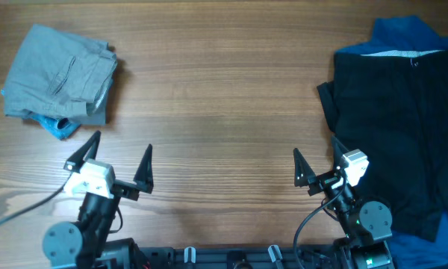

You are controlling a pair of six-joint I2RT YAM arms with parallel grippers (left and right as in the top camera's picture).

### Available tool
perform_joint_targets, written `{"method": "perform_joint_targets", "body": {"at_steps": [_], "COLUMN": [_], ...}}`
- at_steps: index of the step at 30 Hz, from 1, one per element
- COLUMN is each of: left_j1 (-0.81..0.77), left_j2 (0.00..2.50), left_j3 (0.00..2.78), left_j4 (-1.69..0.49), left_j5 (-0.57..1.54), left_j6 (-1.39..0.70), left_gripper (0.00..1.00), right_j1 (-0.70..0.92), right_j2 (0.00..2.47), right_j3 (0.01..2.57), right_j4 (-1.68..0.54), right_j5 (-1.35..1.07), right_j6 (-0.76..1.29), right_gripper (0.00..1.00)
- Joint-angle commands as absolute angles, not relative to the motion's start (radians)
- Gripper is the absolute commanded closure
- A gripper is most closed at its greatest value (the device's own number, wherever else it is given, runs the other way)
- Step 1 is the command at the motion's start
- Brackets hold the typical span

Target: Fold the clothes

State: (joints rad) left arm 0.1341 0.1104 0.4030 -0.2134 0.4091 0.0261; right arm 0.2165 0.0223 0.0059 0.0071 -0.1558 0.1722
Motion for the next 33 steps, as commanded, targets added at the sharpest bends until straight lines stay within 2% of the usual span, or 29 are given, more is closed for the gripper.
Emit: {"method": "perform_joint_targets", "body": {"at_steps": [1,4,8,14,33], "left_j1": [0.128,0.128,0.128,0.128,0.128], "left_j2": [0.004,0.003,0.003,0.003,0.006], "left_j3": [0.238,0.118,0.011,0.006,0.006], "left_j4": [-0.082,0.087,0.188,-0.046,-0.043], "left_j5": [0.411,0.434,0.434,0.433,0.434], "left_j6": [0.014,0.014,0.014,0.014,0.014], "left_gripper": [0.00,0.00,0.00,0.00,0.00], "right_j1": [0.209,0.209,0.209,0.209,0.209], "right_j2": [0.023,0.023,0.023,0.023,0.023], "right_j3": [0.006,0.006,0.006,0.006,0.006], "right_j4": [0.011,0.011,0.011,0.011,0.011], "right_j5": [-0.150,-0.150,-0.150,-0.150,-0.150], "right_j6": [0.186,0.186,0.186,0.186,0.186], "right_gripper": [0.00,0.00,0.00,0.00,0.00]}}
